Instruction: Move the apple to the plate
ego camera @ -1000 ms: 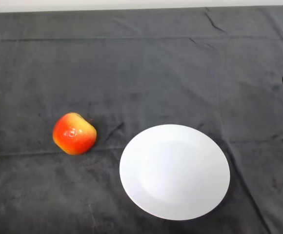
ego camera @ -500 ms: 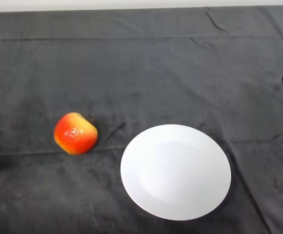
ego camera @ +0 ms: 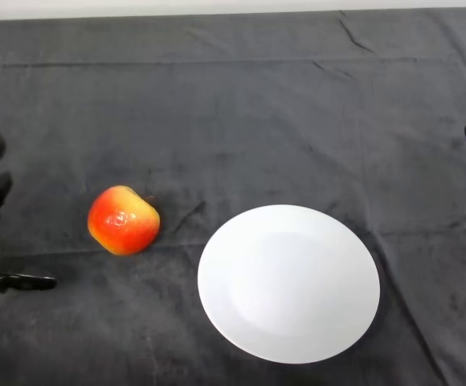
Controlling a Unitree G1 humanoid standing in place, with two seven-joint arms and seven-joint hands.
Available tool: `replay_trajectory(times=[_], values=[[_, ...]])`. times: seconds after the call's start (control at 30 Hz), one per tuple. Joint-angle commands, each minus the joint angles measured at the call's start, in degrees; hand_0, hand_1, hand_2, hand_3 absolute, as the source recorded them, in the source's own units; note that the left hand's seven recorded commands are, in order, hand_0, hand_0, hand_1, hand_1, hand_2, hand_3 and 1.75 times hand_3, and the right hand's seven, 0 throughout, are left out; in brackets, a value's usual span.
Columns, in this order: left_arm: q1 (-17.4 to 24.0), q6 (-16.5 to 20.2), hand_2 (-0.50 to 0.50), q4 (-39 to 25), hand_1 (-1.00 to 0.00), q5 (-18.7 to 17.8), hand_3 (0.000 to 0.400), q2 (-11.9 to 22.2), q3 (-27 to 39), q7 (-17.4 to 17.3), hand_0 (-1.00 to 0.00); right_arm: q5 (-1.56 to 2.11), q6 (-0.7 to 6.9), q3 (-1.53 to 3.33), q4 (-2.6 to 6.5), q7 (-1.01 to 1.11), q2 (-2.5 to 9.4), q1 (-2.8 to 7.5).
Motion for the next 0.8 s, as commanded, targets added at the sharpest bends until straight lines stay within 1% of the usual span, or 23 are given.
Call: replay_trajectory(times=[0.03,0.23,0.63,0.7,0.8], values=[[-2.20,0.02,0.00,-2.75,0.00,1.67,0.000,-1.42,-1.47,-0.17,0.00,0.00,0.14,-0.99,-0.32,0.21,-1.05,-0.84],[-2.01,-0.18,0.00,-4.53,0.00,3.69,0.000,-3.54,-4.00,-0.04,0.00,0.00,0.14,-0.97,-0.39,0.18,-1.02,-0.81],[-1.05,1.87,0.00,-11.13,0.00,6.37,0.000,-5.92,-8.11,0.08,0.00,-0.01,0.14,-0.93,-0.57,0.12,-0.95,-0.74],[-0.91,1.69,0.00,-11.78,0.00,6.84,0.000,-6.16,-8.68,0.23,0.00,-0.01,0.14,-0.93,-0.60,0.11,-0.93,-0.73],[-0.67,0.48,0.00,-11.57,0.00,8.04,0.000,-6.48,-9.57,1.03,0.00,-0.01,0.15,-0.91,-0.65,0.09,-0.92,-0.71]])
